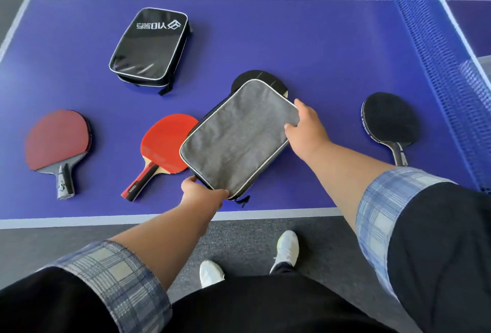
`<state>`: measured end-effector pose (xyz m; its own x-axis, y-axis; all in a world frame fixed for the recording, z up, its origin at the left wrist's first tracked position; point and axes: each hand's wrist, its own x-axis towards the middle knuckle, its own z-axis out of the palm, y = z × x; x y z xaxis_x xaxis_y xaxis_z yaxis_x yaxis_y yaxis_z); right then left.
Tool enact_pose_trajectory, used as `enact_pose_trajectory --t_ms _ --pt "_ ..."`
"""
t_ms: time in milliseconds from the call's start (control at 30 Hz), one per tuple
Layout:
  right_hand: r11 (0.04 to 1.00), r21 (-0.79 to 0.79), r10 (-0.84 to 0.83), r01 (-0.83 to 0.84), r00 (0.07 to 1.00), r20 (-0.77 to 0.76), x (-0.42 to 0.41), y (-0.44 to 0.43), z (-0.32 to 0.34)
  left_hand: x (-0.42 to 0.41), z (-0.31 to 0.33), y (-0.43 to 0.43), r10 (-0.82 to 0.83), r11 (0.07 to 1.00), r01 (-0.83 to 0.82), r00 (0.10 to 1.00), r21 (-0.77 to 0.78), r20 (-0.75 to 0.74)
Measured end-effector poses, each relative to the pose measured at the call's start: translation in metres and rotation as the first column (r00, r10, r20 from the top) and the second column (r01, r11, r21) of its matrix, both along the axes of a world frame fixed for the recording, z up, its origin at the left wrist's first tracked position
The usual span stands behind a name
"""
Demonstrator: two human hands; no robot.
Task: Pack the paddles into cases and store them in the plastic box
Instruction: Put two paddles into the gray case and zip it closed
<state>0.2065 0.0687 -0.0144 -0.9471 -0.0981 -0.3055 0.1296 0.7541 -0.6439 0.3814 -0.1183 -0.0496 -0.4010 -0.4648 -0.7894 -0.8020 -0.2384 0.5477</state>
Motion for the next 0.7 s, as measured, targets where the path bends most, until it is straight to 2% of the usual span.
enact_pose_trajectory --t_ms 133,200,300,433,533,600,700 --pt "0.979 -0.181 -0.082 0.090 0.995 0.056 -0.015 -0.030 0.000 -0.003 -0.002 0.039 0.085 0.978 -0.094 0.995 0.187 0.055" --pt "0.971 -0.225 -0.068 0.087 0.994 0.091 -0.007 -0.044 -0.011 -0.007 -0.008 0.057 0.089 0.982 -0.092 0.996 0.163 0.026" --pt "0.980 -0.189 -0.034 0.061 0.989 0.144 0.008 -0.051 -0.030 -0.013 -0.015 0.079 0.076 0.970 -0.081 0.997 0.227 0.030" --pt "0.991 -0.118 -0.044 0.059 0.991 0.129 0.014 -0.043 -0.048 -0.017 -0.016 0.085 0.053 0.936 -0.104 0.986 0.335 0.160" --pt "0.998 -0.065 0.005 0.004 0.990 0.140 0.015 -0.038 -0.049 -0.009 -0.011 0.072 0.131 0.954 -0.188 0.963 0.234 0.237" --pt "0.999 0.018 0.031 -0.034 0.987 0.159 0.017 -0.035 -0.045 -0.004 -0.003 0.059 0.221 0.967 -0.244 0.944 0.069 0.244" --pt "0.987 0.118 0.097 -0.105 0.993 0.070 0.034 -0.035 -0.035 -0.004 0.003 0.031 0.178 0.971 -0.139 0.963 -0.192 0.202"
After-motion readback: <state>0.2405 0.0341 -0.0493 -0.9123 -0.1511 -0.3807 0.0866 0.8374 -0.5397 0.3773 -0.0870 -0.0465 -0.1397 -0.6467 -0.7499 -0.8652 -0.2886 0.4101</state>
